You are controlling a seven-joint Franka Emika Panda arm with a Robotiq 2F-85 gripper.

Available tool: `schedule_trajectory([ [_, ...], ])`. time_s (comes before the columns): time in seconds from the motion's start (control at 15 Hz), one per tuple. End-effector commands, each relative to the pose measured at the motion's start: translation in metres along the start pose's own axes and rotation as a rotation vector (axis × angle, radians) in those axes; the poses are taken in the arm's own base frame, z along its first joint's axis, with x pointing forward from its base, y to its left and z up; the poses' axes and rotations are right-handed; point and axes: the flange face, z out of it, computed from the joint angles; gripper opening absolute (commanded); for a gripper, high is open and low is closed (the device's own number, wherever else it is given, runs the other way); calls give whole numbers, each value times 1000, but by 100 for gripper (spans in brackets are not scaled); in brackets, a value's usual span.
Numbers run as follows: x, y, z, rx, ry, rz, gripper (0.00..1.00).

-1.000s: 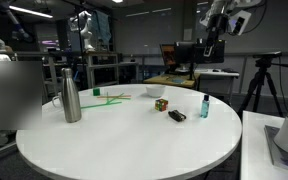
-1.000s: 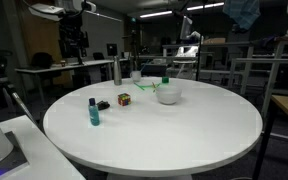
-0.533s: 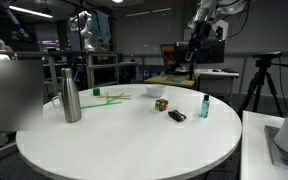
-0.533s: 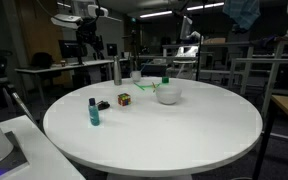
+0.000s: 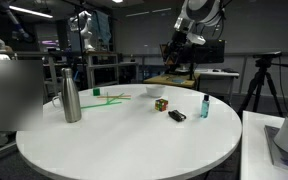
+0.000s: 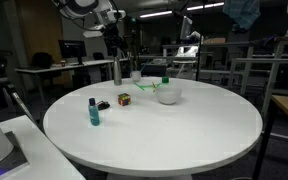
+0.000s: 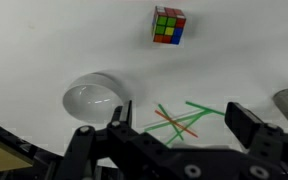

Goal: Move the bowl to the left

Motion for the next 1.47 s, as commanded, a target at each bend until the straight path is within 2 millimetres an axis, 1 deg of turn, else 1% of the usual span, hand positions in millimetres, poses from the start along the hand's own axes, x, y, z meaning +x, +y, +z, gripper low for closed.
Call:
schedule_trajectory([
  [0.0,33,24,27,-113,2,66,100],
  [0.2,40,47,39,-172,-27,117,100],
  [0.33,42,59,47,-191,-43,142,100],
  [0.53,43,70,60,-193,-79,198,100],
  [0.73,45,75,75,-203,-107,291,100],
  [1.07,57,70,97,-211,-144,391,100],
  [1.2,66,69,102,-212,-147,401,100],
  [1.4,83,74,103,-209,-128,411,100],
])
